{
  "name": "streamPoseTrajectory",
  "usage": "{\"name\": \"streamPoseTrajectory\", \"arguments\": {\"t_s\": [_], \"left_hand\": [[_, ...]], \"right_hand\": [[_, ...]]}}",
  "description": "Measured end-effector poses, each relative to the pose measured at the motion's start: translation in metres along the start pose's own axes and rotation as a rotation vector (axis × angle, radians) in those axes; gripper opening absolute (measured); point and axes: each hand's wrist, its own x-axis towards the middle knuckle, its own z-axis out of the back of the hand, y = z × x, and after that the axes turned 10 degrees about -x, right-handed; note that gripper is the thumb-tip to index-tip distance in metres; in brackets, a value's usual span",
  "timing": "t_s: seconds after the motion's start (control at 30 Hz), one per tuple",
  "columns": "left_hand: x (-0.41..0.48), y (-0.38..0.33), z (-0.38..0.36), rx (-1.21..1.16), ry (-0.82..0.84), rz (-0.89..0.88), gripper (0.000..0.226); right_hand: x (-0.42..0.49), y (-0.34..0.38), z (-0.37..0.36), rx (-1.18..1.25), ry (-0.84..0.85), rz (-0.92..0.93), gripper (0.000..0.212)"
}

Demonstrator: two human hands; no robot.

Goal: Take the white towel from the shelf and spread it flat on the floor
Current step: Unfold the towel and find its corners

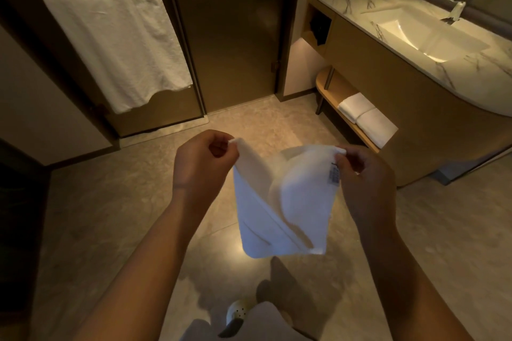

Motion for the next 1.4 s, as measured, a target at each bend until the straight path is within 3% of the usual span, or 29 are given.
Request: {"name": "streamPoseTrajectory", "arguments": {"t_s": [0.2,0.47,0.63,0.83,0.97,1.13,1.4], "left_hand": [[0.007,0.022,0.001,0.096,-0.051,0.107,0.01],[0.016,0.042,0.017,0.212,-0.126,0.081,0.004],[0.011,0.046,0.007,0.193,-0.085,0.092,0.004],[0.004,0.048,0.001,0.204,-0.074,0.083,0.006],[-0.004,0.054,-0.004,0.193,-0.093,0.124,0.01],[-0.014,0.057,-0.016,0.21,-0.08,0.119,0.009],[-0.009,0.058,-0.034,0.206,-0.072,0.099,0.003]], "right_hand": [[0.009,-0.036,0.012,-0.062,-0.074,0.026,0.011],[0.026,-0.066,0.038,-0.109,-0.204,-0.08,0.015],[0.027,-0.077,0.036,-0.1,-0.087,-0.083,0.01],[0.028,-0.09,0.039,-0.168,-0.153,-0.06,0.015],[0.033,-0.104,0.046,-0.085,-0.204,-0.133,0.019],[0.032,-0.113,0.044,-0.259,-0.179,-0.035,0.018],[0.038,-0.12,0.04,-0.223,-0.098,-0.036,0.019]]}}
